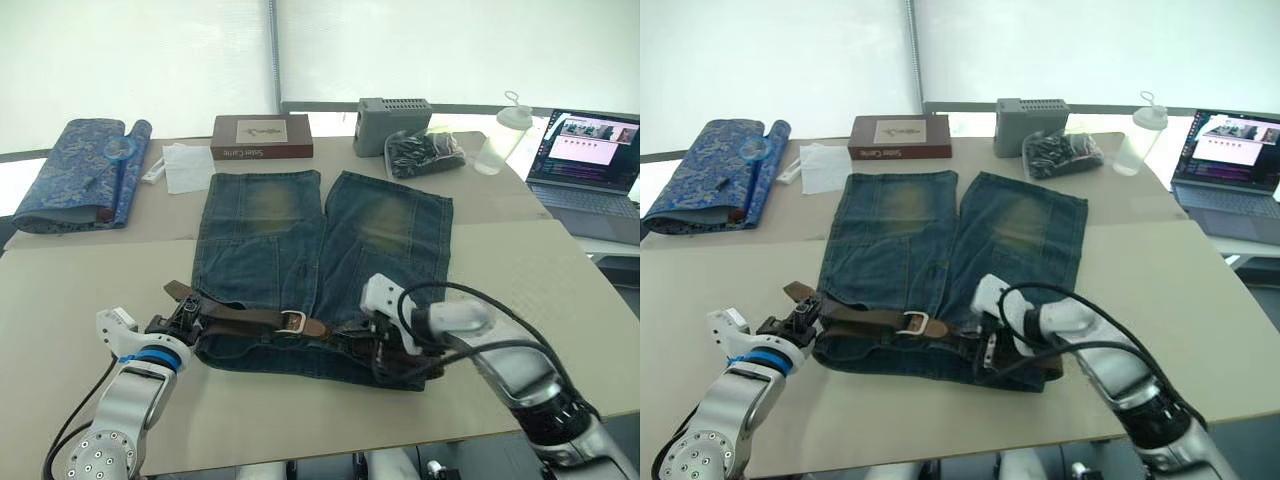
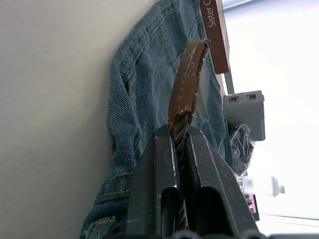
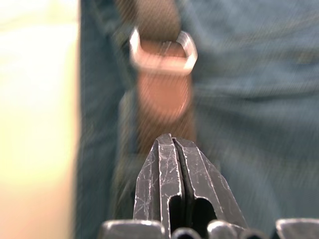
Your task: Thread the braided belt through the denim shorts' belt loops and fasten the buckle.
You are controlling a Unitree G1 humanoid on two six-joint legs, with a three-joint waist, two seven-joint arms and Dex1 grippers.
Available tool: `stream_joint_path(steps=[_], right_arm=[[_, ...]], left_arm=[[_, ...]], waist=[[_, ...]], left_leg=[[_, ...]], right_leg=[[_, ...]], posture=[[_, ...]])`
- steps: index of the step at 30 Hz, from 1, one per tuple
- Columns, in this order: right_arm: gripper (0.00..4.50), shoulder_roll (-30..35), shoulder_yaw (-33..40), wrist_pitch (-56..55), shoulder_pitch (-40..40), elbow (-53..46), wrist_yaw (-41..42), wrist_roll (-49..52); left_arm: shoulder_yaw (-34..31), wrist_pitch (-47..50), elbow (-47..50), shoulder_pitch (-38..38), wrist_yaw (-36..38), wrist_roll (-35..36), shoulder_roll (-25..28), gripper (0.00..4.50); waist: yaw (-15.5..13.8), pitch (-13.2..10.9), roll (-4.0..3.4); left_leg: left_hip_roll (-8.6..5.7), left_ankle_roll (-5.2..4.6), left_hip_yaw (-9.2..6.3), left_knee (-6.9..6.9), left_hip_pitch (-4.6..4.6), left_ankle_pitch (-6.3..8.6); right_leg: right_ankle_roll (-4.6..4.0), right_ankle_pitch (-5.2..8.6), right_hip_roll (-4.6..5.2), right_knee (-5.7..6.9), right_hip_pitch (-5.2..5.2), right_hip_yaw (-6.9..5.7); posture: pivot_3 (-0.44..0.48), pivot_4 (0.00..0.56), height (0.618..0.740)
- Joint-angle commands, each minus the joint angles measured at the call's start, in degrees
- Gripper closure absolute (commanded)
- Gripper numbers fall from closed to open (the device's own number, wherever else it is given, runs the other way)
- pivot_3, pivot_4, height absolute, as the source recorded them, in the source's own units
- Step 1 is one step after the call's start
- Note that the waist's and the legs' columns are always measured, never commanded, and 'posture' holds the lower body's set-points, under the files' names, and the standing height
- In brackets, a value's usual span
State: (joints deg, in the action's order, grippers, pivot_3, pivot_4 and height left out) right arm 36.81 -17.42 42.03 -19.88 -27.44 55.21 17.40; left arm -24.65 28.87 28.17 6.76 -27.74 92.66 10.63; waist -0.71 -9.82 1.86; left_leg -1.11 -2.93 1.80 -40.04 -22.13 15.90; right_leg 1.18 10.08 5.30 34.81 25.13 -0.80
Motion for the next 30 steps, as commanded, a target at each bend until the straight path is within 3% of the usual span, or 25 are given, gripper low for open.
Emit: stream_joint_path(steps=[1, 7, 12, 15, 23, 30], right_arm=[[4.44, 1.73, 0.13, 0.93, 1.04, -5.11, 1.38, 2.59], [4.44, 8.14, -10.17, -7.50, 2.42, 2.42, -2.30, -13.70], [4.44, 10.11, -12.25, -9.13, 3.07, 5.91, -1.39, -18.01], [4.44, 11.33, -11.97, -6.66, 4.53, 4.34, 0.88, -16.26], [4.44, 10.97, -9.98, -2.02, 6.08, 0.37, -0.12, -14.00], [4.44, -0.87, 3.92, 6.72, 4.62, -9.24, -2.07, 5.74]], left_arm=[[0.26, -0.84, 0.85, -1.02, 0.18, 0.85, 1.26, 4.50], [1.11, -0.58, 0.39, -2.05, 0.00, 0.86, 2.87, 4.50], [-0.42, -0.26, -0.66, -2.30, 0.52, 1.87, 5.86, 4.50], [-3.13, -0.73, -2.77, -2.88, 0.92, 3.24, 9.03, 4.50], [-7.34, -0.90, -5.76, -2.50, 2.28, 5.62, 13.89, 4.50], [-2.70, 2.42, -3.90, -1.76, 5.71, 1.88, 14.91, 4.50]], waist=[[0.25, 0.00, 0.01], [0.04, 0.01, 0.03], [0.01, 0.12, 0.22], [-0.01, 0.15, 0.23], [-0.63, 0.17, 0.26], [-0.64, 0.09, 0.18]], left_leg=[[0.04, 0.00, 0.03, 0.03, 0.03, 0.00], [0.00, 0.01, 0.07, 0.01, 0.09, -0.01], [0.09, 0.02, 0.08, 0.09, 0.61, -0.01], [0.16, 0.47, 0.06, 0.25, 1.00, 0.25], [0.10, 0.38, 0.03, 0.30, 0.94, 0.34], [0.12, 0.40, 0.03, 0.31, 0.39, 0.38]], right_leg=[[0.00, 0.00, -0.01, -0.01, -0.01, 0.01], [0.06, 0.05, 0.01, -0.01, -0.09, 0.01], [0.38, 0.28, -0.02, -0.12, -0.58, -0.03], [0.49, 0.33, 0.01, -0.37, -0.98, -0.07], [0.57, 0.22, 0.22, -0.73, -0.95, -0.13], [0.16, -0.07, 0.21, -0.72, -0.52, -0.10]], posture=[[0.000, 0.150, 0.740], [0.000, 0.150, 0.740], [0.000, 0.150, 0.740], [0.000, 0.150, 0.740], [0.000, 0.150, 0.740], [0.000, 0.150, 0.740]])
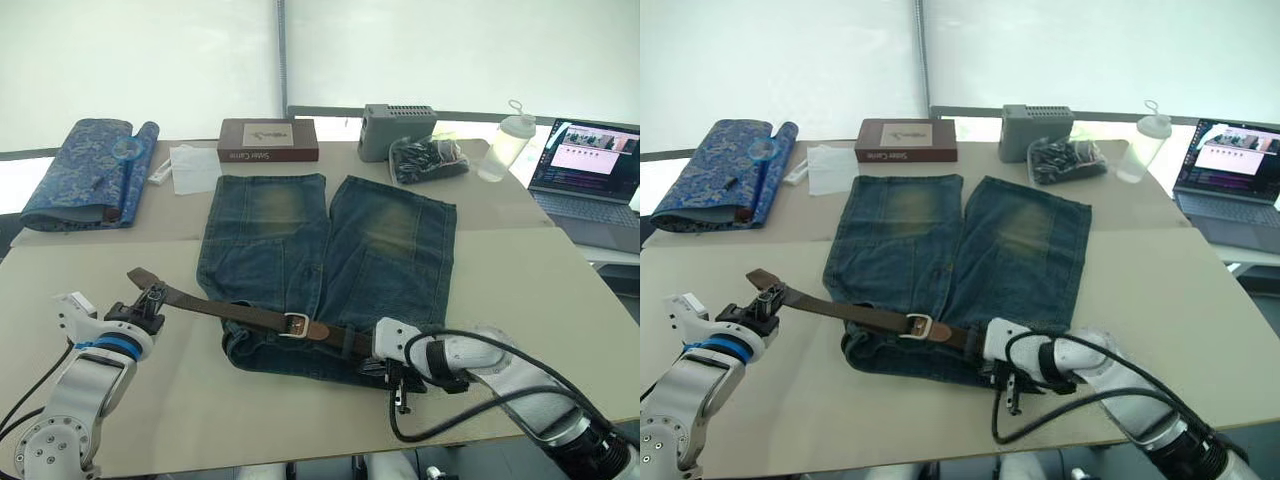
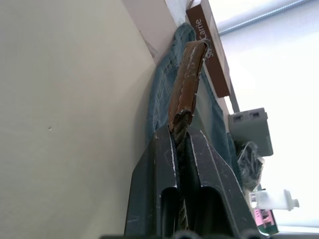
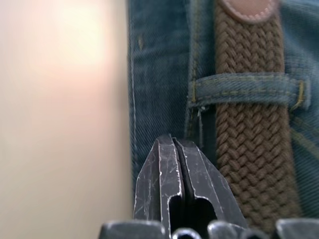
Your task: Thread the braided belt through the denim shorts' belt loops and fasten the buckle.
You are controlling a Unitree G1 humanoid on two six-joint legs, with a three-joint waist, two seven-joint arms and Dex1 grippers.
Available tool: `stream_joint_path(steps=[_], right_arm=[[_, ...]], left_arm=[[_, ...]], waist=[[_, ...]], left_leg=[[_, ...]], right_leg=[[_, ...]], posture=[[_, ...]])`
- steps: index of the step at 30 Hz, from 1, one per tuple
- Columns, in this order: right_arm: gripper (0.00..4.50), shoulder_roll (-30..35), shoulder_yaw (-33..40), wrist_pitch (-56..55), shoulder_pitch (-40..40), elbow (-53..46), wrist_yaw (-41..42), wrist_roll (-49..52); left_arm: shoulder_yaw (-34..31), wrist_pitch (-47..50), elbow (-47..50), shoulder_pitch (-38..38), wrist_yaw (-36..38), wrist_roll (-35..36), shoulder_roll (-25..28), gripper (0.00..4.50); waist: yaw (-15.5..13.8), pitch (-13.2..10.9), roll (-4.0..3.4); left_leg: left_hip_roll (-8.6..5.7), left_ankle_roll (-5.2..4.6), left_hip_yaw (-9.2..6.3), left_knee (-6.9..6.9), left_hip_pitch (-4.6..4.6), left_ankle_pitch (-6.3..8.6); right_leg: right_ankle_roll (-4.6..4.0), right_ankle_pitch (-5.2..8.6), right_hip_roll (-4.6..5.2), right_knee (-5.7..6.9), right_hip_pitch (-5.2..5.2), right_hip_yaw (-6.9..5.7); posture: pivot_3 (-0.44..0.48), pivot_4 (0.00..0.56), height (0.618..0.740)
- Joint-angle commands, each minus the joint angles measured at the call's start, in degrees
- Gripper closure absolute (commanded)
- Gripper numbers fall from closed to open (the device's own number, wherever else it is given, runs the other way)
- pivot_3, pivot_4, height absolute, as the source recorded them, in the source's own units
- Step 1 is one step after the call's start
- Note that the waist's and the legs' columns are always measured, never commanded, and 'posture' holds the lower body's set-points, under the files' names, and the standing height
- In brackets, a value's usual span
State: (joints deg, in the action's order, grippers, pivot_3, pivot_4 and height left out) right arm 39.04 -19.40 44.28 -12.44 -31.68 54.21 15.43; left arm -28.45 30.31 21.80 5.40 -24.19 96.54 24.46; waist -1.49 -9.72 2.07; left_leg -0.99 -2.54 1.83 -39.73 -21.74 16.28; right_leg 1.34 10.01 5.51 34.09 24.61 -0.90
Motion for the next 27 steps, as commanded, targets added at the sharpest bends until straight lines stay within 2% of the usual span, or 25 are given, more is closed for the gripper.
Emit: stream_joint_path(steps=[1, 6, 12, 19, 27], right_arm=[[4.44, -4.23, 6.92, 6.38, -4.15, -5.65, -1.53, 9.65], [4.44, -6.98, 3.60, 7.13, -11.32, -2.55, -4.57, 8.49], [4.44, -10.85, -3.80, 2.79, -18.06, 7.06, -8.84, 1.35], [4.44, -12.29, -7.83, -1.29, -20.61, 11.76, -7.37, -1.99], [4.44, -12.67, -7.94, -1.94, -22.08, 12.54, -4.81, -1.62]], left_arm=[[1.83, 1.42, 2.55, -0.51, 2.78, -2.74, 1.27, 4.50], [4.94, 2.71, 2.13, -1.80, 5.42, -6.61, 1.30, 4.50], [7.01, 3.59, 0.76, -2.69, 7.65, -10.09, 0.29, 4.50], [8.25, 4.83, 0.99, -1.08, 10.97, -13.37, -0.69, 4.50], [5.96, 5.25, -1.26, -1.13, 13.93, -15.41, 0.00, 4.50]], waist=[[0.36, -0.01, -0.04], [0.74, -0.01, -0.04], [0.76, -0.02, -0.05], [0.82, -0.02, -0.05], [0.85, -0.02, -0.06]], left_leg=[[0.01, 0.02, 0.00, 0.00, -0.14, -0.03], [-0.02, -0.21, 0.00, 0.01, -0.47, -0.28], [-0.08, -0.30, 0.00, 0.03, -0.58, -0.32], [-0.08, -0.33, 0.01, 0.04, -0.60, -0.25], [-0.06, -0.33, 0.00, 0.03, -0.58, -0.24]], right_leg=[[-0.03, -0.03, -0.04, 0.01, 0.15, 0.03], [-0.15, -0.14, -0.22, 0.01, 0.49, -0.04], [-0.18, -0.14, -0.18, -0.01, 0.61, -0.03], [-0.05, -0.21, -0.18, -0.01, 0.66, -0.04], [-0.10, -0.18, -0.19, 0.00, 0.65, -0.03]], posture=[[0.000, 0.150, 0.740], [0.000, 0.150, 0.740], [0.000, 0.150, 0.740], [0.000, 0.150, 0.740], [0.000, 0.150, 0.740]])
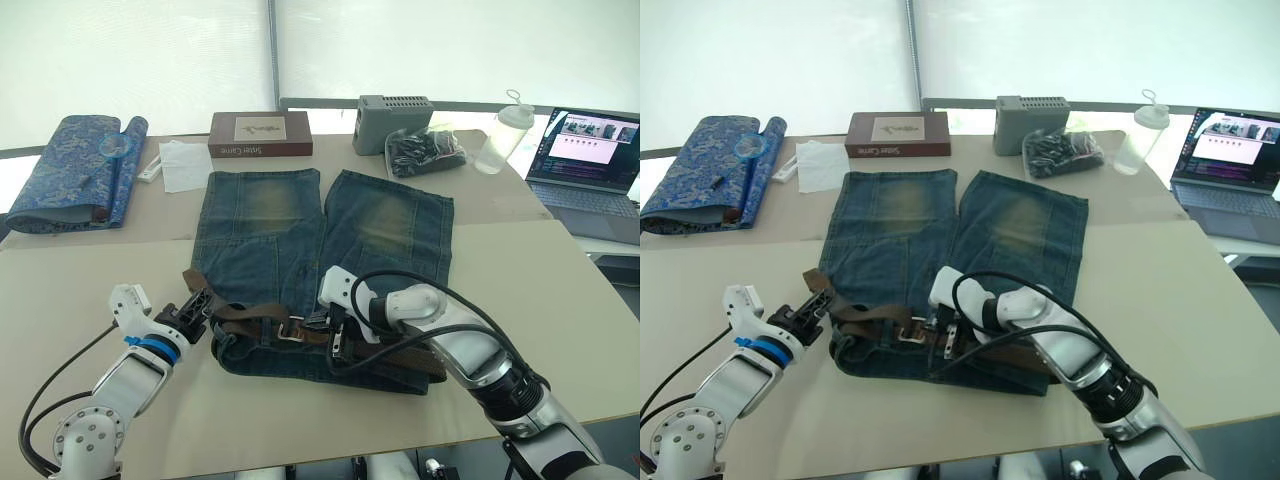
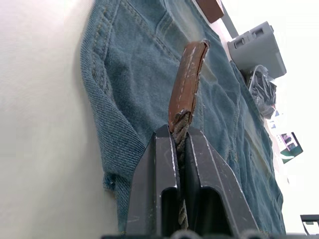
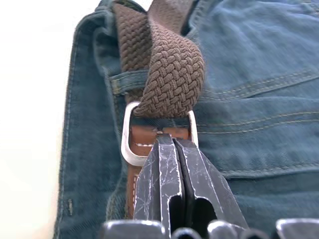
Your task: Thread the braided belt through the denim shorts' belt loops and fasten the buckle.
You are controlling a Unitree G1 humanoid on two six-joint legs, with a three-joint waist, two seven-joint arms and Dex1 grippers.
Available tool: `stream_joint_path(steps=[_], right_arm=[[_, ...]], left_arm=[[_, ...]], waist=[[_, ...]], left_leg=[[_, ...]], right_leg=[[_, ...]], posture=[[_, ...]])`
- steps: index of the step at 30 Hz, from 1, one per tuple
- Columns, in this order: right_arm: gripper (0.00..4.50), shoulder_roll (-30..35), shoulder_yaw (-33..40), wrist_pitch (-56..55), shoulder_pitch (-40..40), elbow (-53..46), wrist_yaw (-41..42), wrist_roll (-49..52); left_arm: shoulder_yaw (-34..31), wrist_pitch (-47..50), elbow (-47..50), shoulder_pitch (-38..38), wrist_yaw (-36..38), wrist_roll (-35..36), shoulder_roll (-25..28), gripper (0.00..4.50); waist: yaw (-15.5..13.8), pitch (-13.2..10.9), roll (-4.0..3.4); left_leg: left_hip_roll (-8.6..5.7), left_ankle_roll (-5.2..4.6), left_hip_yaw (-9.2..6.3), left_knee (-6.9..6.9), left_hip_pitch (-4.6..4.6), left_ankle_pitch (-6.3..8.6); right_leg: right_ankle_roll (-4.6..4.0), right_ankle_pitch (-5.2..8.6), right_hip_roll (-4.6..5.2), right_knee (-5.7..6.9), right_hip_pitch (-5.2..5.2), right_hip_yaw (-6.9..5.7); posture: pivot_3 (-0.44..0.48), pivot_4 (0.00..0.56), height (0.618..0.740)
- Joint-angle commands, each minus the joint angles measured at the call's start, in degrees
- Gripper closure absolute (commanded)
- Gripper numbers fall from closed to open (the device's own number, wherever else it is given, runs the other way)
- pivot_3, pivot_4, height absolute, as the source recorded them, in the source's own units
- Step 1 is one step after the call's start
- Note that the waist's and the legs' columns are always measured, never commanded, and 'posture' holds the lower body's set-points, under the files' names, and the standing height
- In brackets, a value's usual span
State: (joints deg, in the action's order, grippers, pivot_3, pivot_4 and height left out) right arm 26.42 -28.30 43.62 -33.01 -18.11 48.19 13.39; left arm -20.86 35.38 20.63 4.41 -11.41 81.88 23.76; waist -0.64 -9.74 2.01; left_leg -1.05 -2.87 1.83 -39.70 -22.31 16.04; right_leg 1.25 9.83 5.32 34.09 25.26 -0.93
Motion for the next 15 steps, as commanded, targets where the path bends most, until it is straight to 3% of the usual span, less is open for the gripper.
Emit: stream_joint_path(steps=[1, 15], right_arm=[[4.44, 0.10, 0.75, -1.18, -1.77, -0.91, 1.72, 0.39], [4.44, 2.90, -0.35, -1.74, -2.32, -0.76, 5.05, -1.77]], left_arm=[[-1.75, 0.17, -0.22, -0.26, 1.26, -0.98, 0.62, 4.50], [-2.09, 0.14, -0.80, -0.87, 1.61, -1.72, 0.02, 4.50]], waist=[[0.01, 0.00, 0.00], [0.05, 0.00, 0.00]], left_leg=[[0.00, 0.00, 0.00, 0.00, 0.00, 0.00], [0.01, 0.00, 0.00, 0.00, 0.00, 0.01]], right_leg=[[0.00, 0.00, 0.00, 0.00, 0.00, 0.00], [0.19, -0.12, 0.03, 0.00, 0.02, 0.01]], posture=[[0.000, 0.150, 0.740], [0.000, 0.150, 0.740]])
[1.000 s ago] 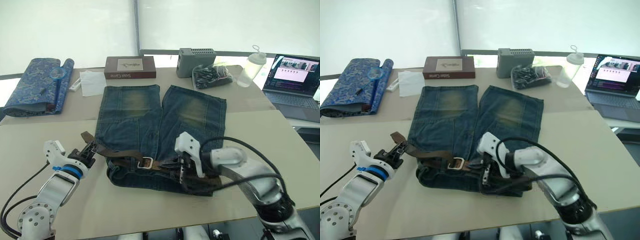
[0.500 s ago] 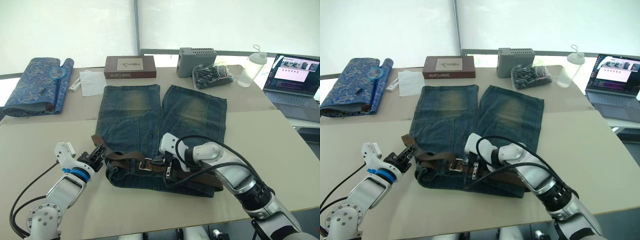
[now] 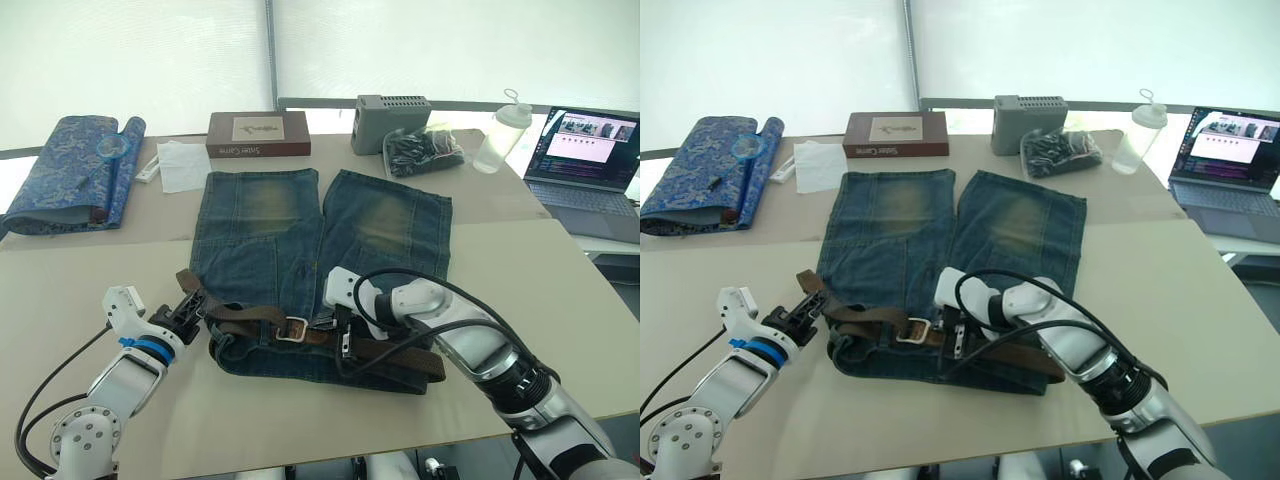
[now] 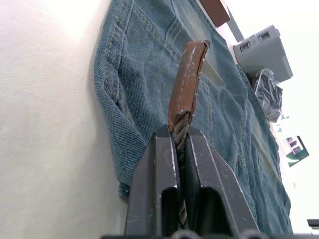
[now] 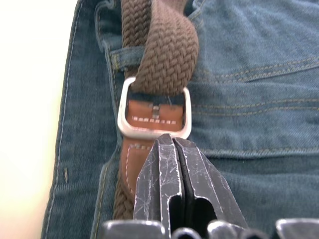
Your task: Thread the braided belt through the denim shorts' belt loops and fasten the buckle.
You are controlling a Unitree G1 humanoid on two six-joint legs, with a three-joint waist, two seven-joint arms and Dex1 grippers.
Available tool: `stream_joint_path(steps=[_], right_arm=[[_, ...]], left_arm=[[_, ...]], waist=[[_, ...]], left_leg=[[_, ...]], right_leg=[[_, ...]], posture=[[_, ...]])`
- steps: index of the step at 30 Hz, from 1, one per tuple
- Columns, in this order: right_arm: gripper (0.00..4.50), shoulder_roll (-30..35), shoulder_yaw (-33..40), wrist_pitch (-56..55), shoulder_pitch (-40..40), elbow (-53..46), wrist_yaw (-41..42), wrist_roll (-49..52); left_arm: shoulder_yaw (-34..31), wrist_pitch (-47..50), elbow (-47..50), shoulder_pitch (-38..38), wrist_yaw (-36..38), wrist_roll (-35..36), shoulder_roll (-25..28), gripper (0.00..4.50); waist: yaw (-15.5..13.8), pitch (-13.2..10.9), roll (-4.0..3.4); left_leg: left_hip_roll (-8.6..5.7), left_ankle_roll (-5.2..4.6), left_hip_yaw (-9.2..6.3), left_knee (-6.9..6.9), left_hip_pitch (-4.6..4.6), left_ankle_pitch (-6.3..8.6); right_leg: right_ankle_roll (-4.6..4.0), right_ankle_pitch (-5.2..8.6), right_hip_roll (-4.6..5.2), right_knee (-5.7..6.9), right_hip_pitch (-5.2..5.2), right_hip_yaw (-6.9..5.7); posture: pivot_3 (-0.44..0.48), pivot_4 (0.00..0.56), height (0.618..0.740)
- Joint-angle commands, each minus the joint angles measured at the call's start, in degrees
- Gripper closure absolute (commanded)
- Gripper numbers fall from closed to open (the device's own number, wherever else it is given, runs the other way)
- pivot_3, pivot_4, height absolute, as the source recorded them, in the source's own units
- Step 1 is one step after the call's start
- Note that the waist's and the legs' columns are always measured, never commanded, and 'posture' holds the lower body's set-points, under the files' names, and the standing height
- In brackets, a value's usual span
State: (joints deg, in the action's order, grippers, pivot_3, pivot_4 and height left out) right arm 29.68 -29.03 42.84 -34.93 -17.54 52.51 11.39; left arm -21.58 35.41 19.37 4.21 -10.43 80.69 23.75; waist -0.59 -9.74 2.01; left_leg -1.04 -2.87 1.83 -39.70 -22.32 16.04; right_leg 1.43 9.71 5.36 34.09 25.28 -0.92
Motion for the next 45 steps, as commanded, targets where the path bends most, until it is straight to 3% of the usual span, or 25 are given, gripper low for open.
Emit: stream_joint_path(steps=[1, 45], right_arm=[[4.44, -0.58, 0.25, -1.03, -0.46, -1.21, 0.81, 0.28], [4.44, -7.91, -1.94, -5.07, -2.94, 6.42, 1.04, -3.58]], left_arm=[[-1.31, 0.11, 0.43, -0.78, 0.64, -0.58, -0.01, 4.50], [-3.79, -0.08, 0.97, -0.83, -1.17, 0.19, -0.54, 4.50]], waist=[[-0.01, 0.00, 0.00], [0.22, 0.00, -0.01]], left_leg=[[0.00, 0.00, 0.00, 0.00, 0.00, 0.00], [-0.02, 0.02, 0.00, -0.01, 0.01, -0.01]], right_leg=[[0.00, 0.00, 0.00, 0.00, 0.00, 0.00], [0.05, -0.05, 0.01, 0.04, 0.02, 0.00]], posture=[[0.000, 0.150, 0.740], [0.000, 0.150, 0.740]])
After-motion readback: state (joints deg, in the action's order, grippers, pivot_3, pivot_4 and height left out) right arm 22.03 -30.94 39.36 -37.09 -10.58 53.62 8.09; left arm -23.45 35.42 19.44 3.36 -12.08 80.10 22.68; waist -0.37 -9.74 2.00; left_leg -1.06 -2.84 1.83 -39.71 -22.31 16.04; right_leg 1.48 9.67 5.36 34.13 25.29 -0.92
